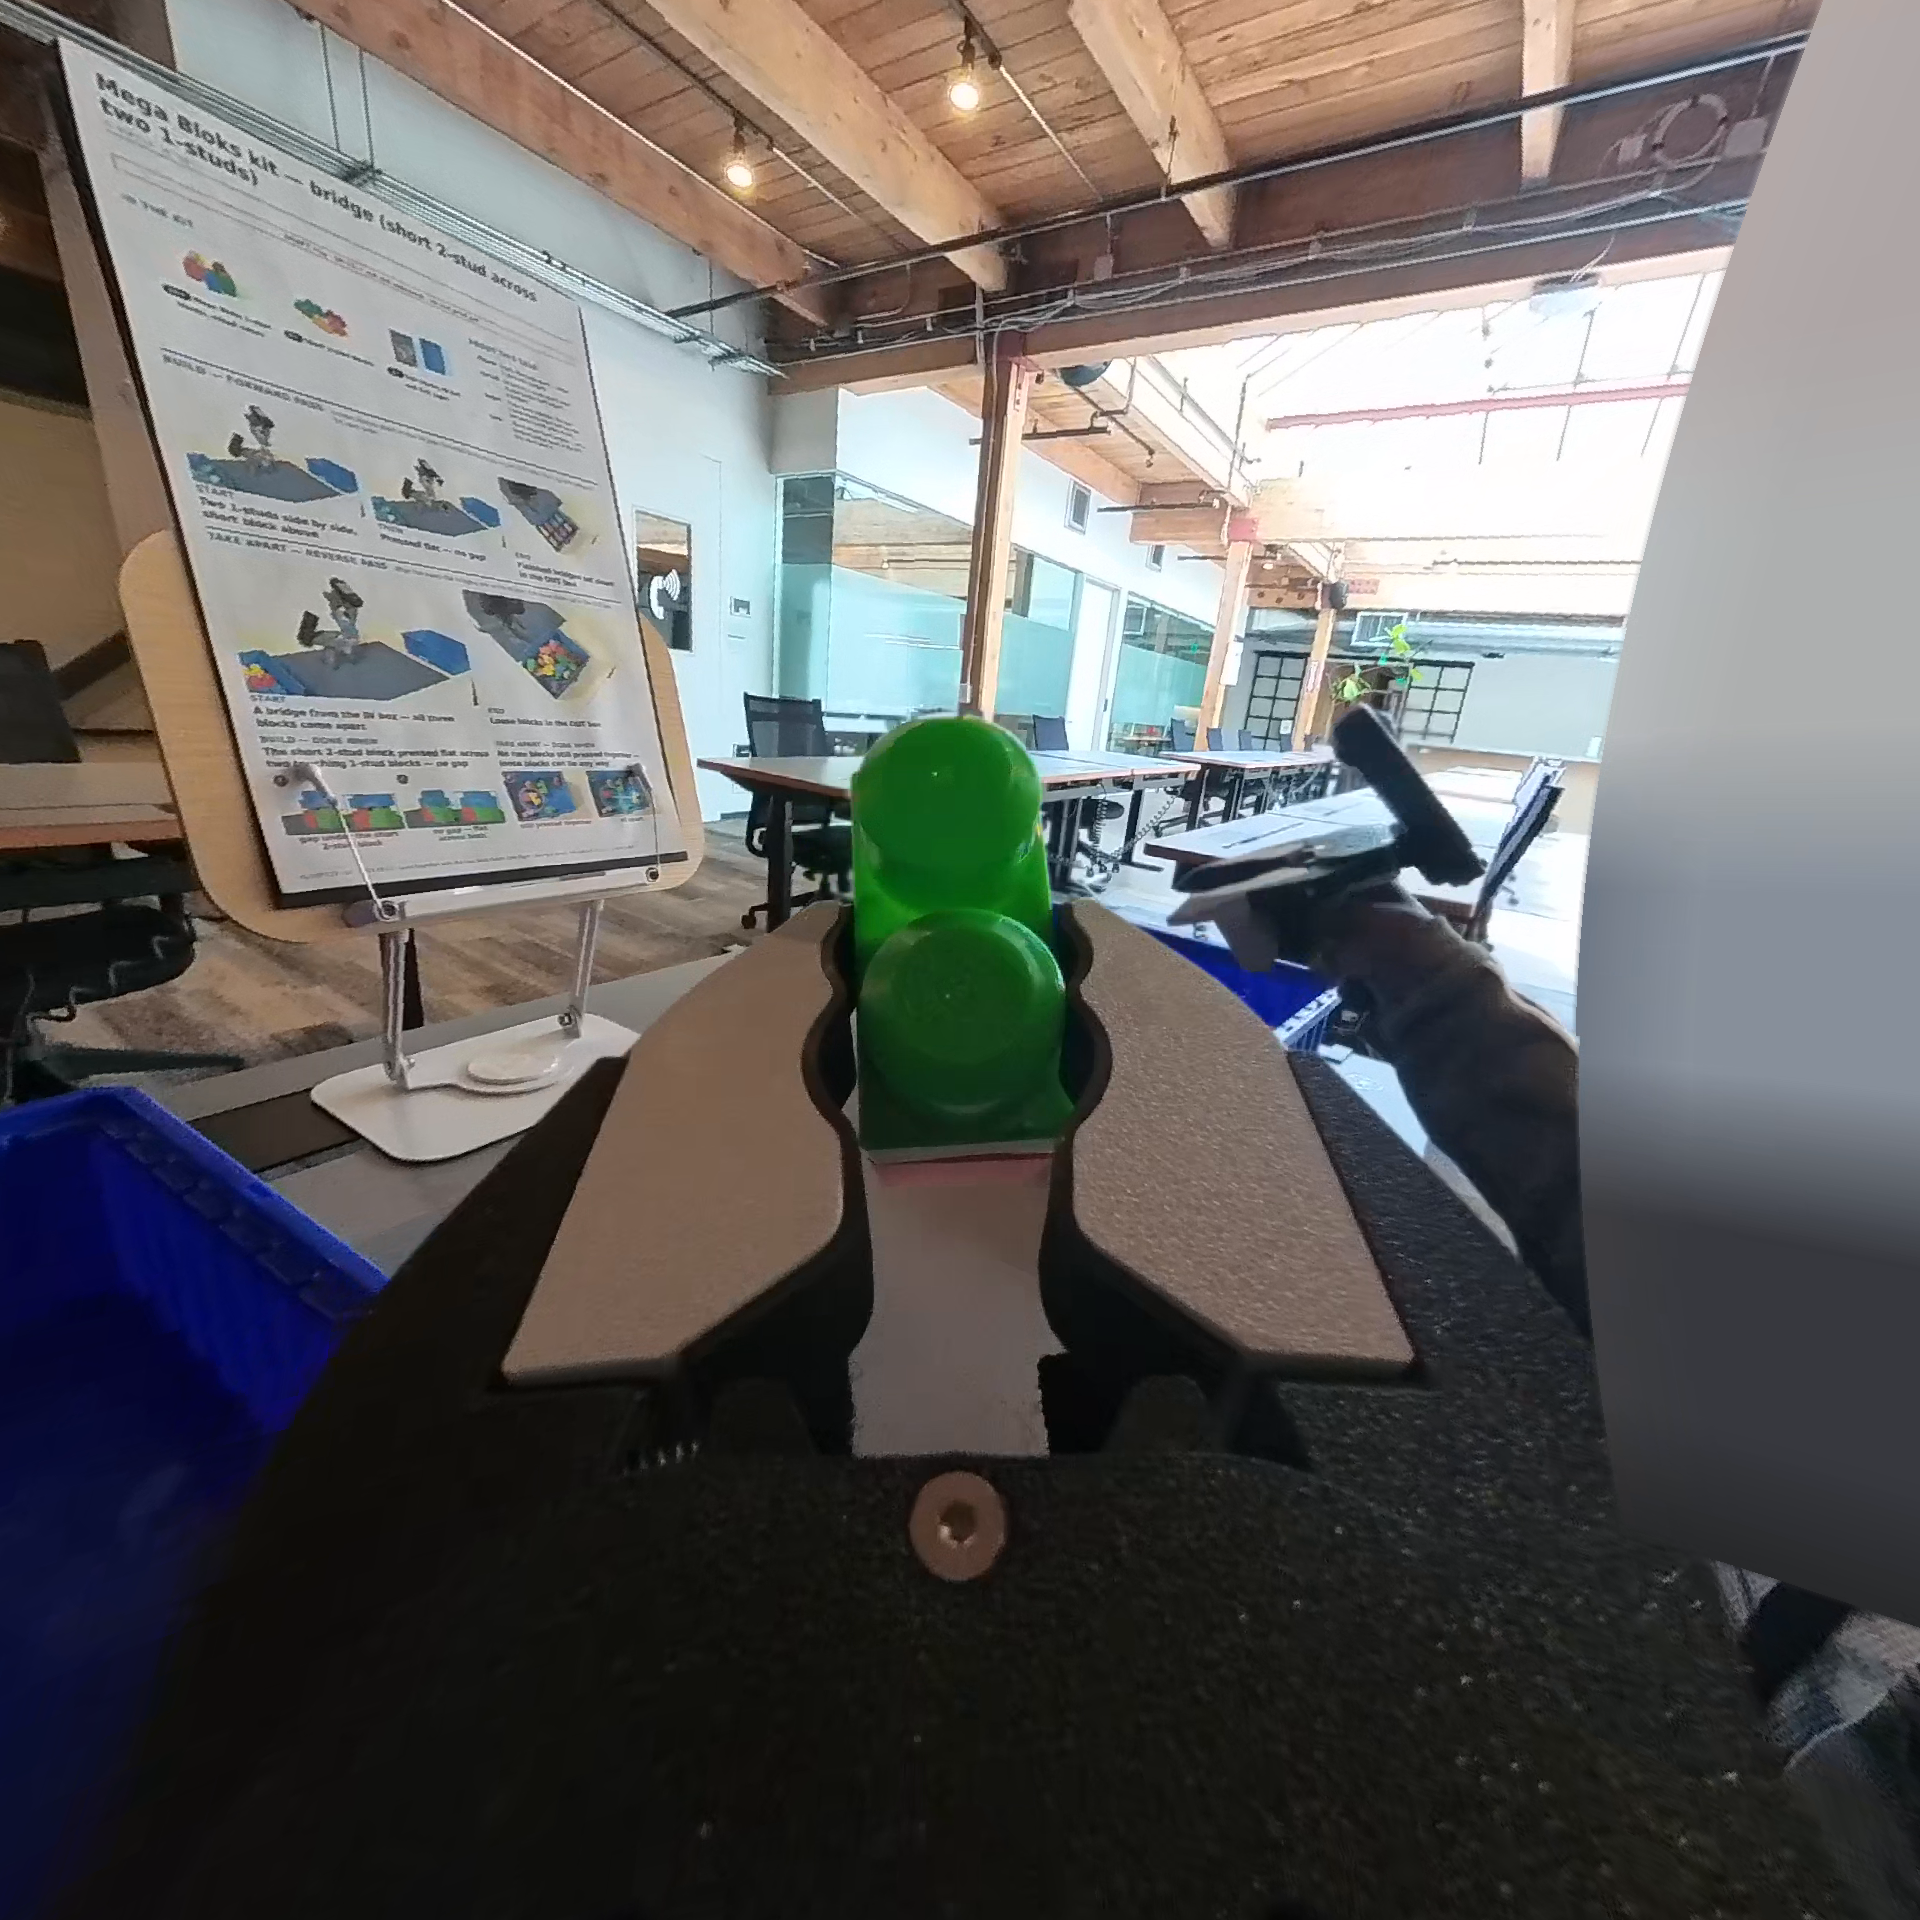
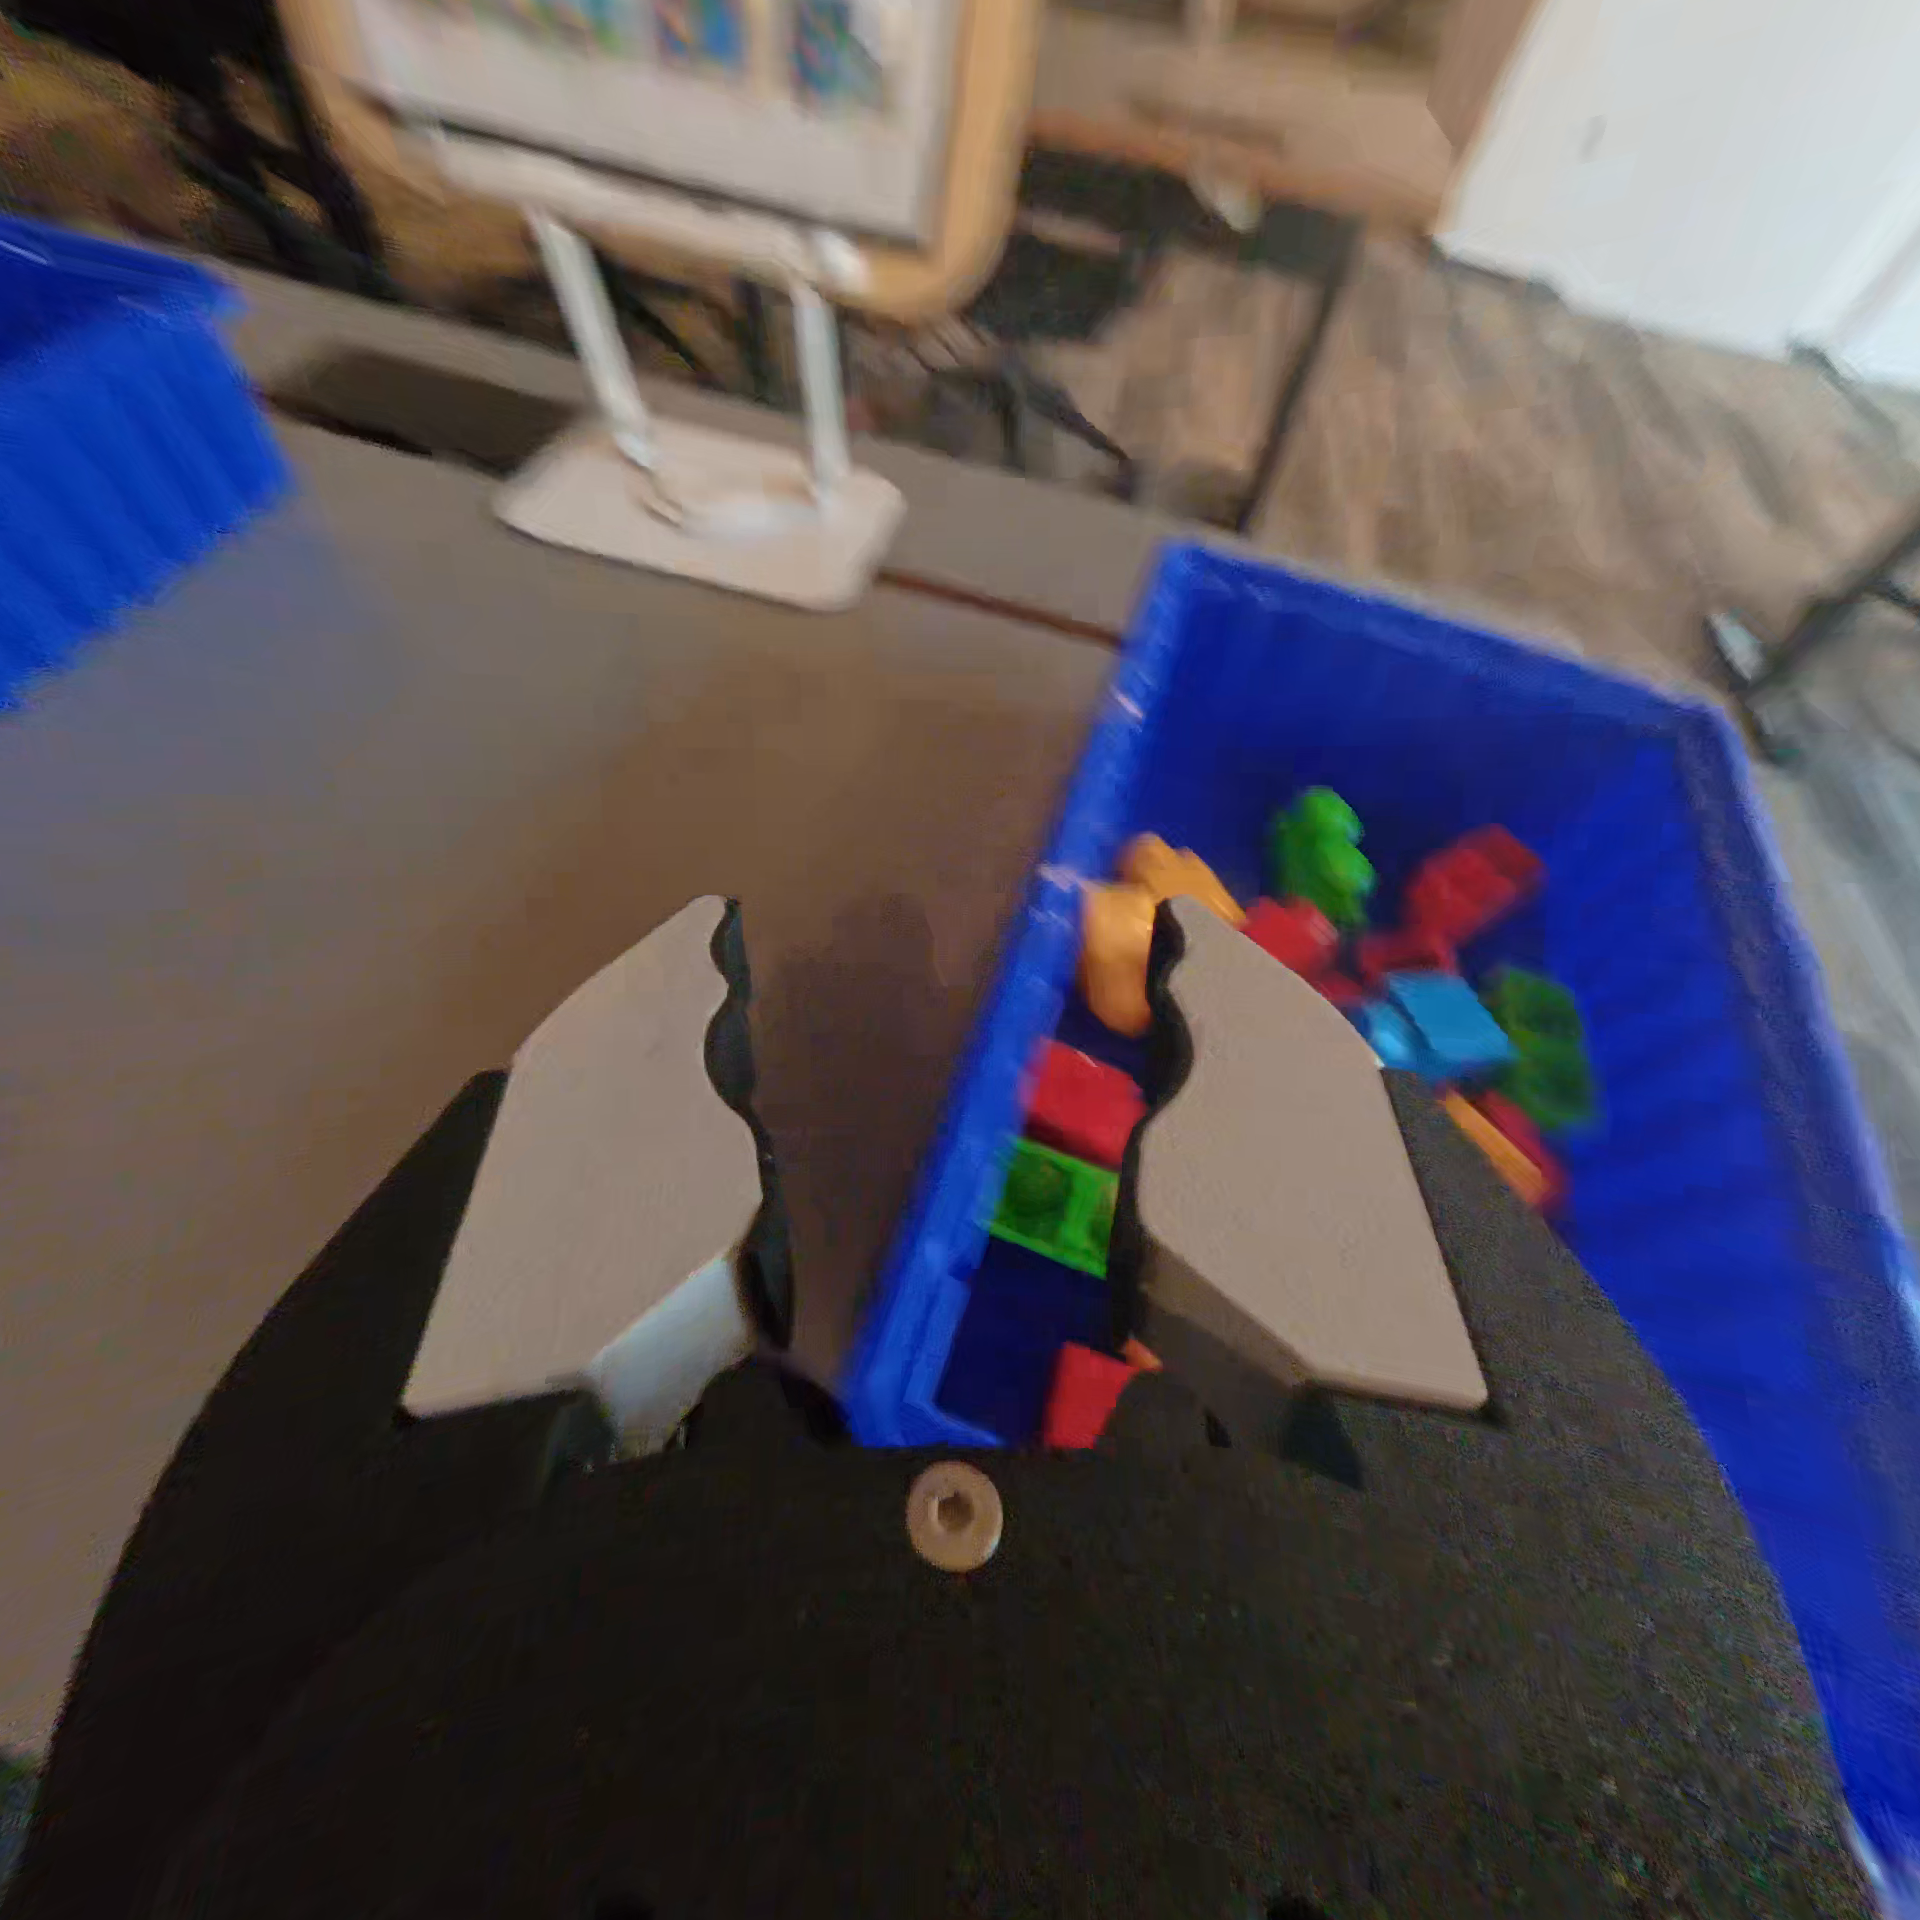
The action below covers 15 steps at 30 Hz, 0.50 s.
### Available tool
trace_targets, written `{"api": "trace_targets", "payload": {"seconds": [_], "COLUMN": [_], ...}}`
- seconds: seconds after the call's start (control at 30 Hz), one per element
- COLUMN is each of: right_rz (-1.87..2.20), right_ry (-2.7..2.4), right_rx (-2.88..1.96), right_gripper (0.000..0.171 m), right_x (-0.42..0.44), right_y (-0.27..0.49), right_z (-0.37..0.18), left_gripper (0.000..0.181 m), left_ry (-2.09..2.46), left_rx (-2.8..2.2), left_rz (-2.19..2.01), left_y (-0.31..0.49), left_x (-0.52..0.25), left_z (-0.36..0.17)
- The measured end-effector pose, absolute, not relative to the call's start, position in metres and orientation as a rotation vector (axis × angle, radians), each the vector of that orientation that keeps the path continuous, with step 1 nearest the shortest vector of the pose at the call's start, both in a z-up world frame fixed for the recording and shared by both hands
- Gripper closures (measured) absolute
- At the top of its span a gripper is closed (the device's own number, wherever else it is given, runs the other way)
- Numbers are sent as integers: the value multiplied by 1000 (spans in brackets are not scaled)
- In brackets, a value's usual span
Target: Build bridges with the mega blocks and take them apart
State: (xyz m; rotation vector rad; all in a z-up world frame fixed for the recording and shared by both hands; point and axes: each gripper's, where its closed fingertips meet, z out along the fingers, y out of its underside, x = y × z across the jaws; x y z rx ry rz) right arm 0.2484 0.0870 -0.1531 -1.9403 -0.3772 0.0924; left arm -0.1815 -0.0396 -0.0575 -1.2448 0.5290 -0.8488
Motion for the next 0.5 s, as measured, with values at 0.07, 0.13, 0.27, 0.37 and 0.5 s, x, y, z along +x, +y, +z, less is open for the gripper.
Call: {"api": "trace_targets", "payload": {"seconds": [0.07, 0.13, 0.27, 0.37, 0.5], "right_rz": [248, 437, 901, 1181, 1328], "right_ry": [-504, -652, -966, -1151, -1255], "right_rx": [-1822, -1709, -1454, -1316, -1235], "right_gripper": [98, 99, 99, 97, 95], "right_x": [195, 135, 11, -61, -123], "right_y": [79, 65, 10, -32, -53], "right_z": [-130, -112, -88, -85, -92], "left_gripper": [146, 146, 145, 146, 146], "left_ry": [523, 518, 516, 524, 543], "left_rx": [-1238, -1222, -1176, -1138, -1099], "left_rz": [-864, -897, -995, -1082, -1168], "left_y": [-39, -39, -42, -45, -50], "left_x": [-180, -178, -171, -164, -153], "left_z": [-58, -57, -54, -51, -48]}}
